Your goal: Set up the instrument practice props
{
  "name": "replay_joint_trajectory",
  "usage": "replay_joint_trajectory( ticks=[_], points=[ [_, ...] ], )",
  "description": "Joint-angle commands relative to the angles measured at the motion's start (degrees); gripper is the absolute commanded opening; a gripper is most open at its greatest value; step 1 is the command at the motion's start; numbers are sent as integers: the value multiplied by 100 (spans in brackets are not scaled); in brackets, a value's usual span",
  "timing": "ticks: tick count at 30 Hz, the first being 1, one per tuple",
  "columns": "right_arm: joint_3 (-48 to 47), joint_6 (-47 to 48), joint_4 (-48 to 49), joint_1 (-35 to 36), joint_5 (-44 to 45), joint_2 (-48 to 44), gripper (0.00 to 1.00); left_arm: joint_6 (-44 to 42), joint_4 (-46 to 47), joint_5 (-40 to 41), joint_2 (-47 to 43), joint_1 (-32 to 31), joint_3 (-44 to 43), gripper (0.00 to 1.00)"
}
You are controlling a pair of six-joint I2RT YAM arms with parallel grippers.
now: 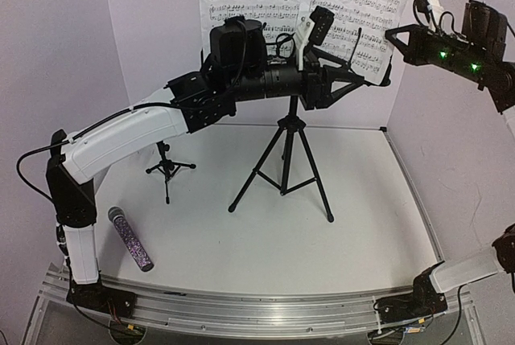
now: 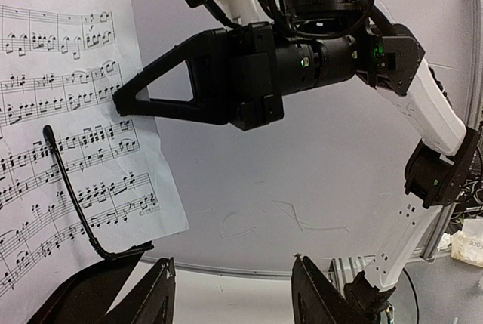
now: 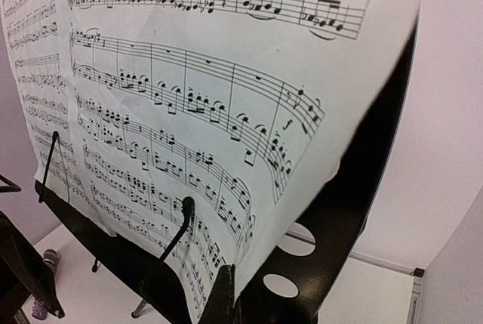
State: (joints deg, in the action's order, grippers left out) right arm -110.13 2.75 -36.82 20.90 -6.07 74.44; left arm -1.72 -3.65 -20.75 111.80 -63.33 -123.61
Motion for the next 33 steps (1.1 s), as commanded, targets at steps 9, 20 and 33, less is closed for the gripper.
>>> replay_joint_trajectory(
  ticks=[9, 20, 33],
  points=[
    [-124, 756, 156, -20, 70, -16, 0, -436, 205, 109, -450, -13, 64, 51],
    [-317, 1170, 16, -20, 48, 155, 0, -804, 39, 27, -768, -6, 261, 51],
    [-333, 1495, -90, -21, 231, 73, 0, -893, -46, 227, -884, 117, 362, 51]
  ],
)
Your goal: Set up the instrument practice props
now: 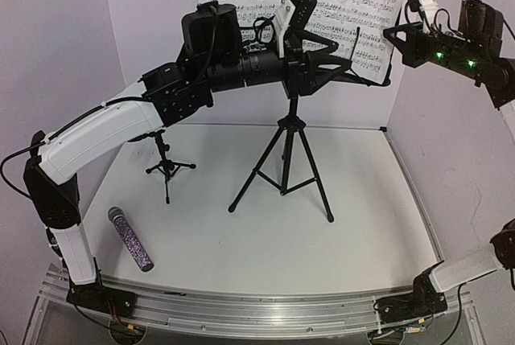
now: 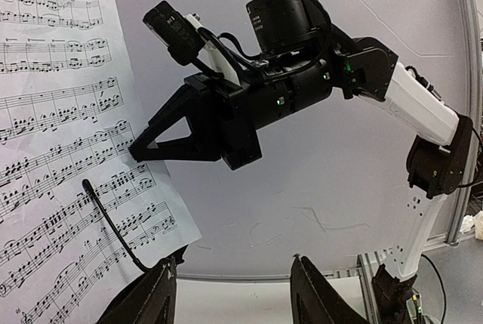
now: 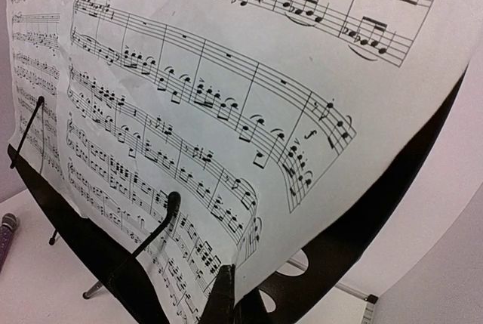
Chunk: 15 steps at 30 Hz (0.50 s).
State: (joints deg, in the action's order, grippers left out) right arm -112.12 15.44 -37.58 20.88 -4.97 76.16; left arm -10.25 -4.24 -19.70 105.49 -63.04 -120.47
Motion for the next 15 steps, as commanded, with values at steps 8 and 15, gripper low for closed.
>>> replay_joint_trajectory(
  ticks=[8, 15],
  points=[
    [-225, 512, -215, -19, 167, -96, 0, -205, -30, 176, -384, 203, 57, 51],
    [-313, 518, -288, -17, 87, -41, 0, -525, 42, 553, -672, 204, 66, 56]
  ],
)
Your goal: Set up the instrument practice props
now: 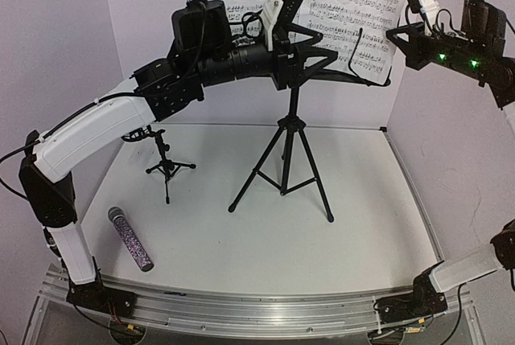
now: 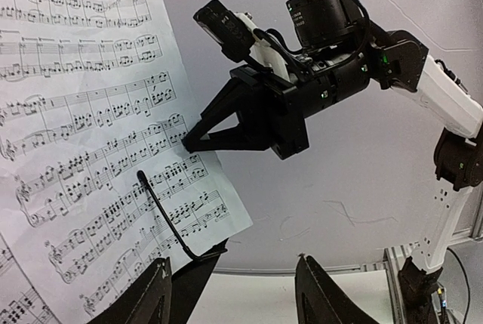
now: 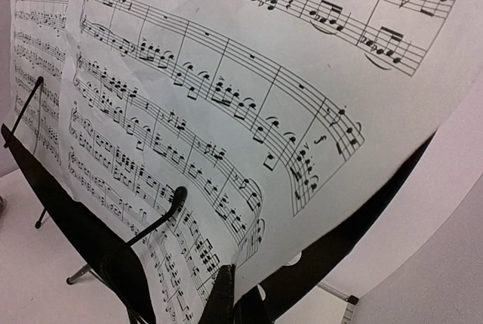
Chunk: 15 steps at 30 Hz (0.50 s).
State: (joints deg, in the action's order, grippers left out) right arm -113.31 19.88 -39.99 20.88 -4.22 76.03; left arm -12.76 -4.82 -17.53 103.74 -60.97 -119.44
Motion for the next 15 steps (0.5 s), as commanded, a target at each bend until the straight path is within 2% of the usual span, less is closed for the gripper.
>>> replay_joint_trajectory(
  ticks=[1, 9, 15],
  points=[
    [-196, 63, -51, -20, -12, -26, 0, -322, 184, 509, -524, -3, -42, 57],
    [-281, 37, -46, -19, -99, 82, 0, -211, 310, 1911, -441, 44, -146, 64],
    [-338, 267, -52, -18, -83, 107, 0, 279, 96, 2082, -247, 366, -285, 65]
  ],
)
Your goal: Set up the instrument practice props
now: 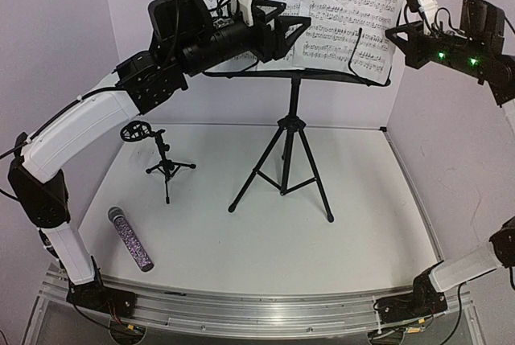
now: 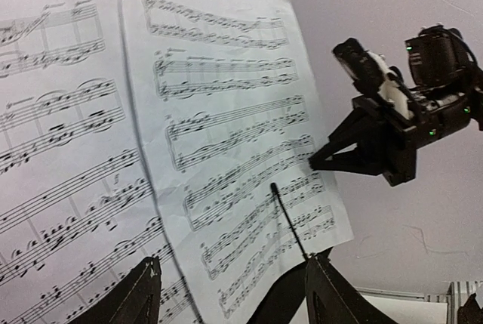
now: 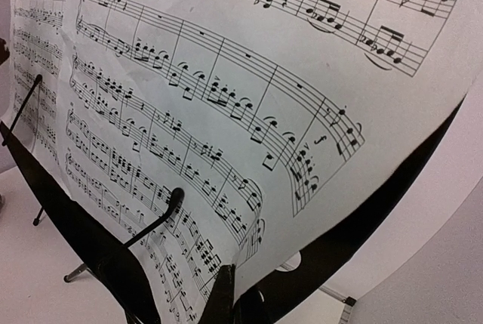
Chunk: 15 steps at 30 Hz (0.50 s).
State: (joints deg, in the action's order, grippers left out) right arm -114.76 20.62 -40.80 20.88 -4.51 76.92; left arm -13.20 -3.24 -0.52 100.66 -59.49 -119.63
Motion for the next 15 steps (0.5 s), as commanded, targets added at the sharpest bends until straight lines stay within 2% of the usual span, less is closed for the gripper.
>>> replay_joint_trajectory(
  ticks=[1, 7, 13, 15],
  points=[
    [-202, 222, 29, -20, -47, 11, 0, 335, -72, 329, 61, 228, -255, 64],
    [-234, 323, 15, -15, -61, 27, 0, 361, -42, -90, 69, 245, -103, 62],
    [-341, 294, 22, -20, -75, 68, 15, 415, -80, -342, 146, 245, -86, 60],
    [-388, 301, 19, -19, -59, 68, 16, 426, -68, -408, 147, 245, -83, 60]
  ],
)
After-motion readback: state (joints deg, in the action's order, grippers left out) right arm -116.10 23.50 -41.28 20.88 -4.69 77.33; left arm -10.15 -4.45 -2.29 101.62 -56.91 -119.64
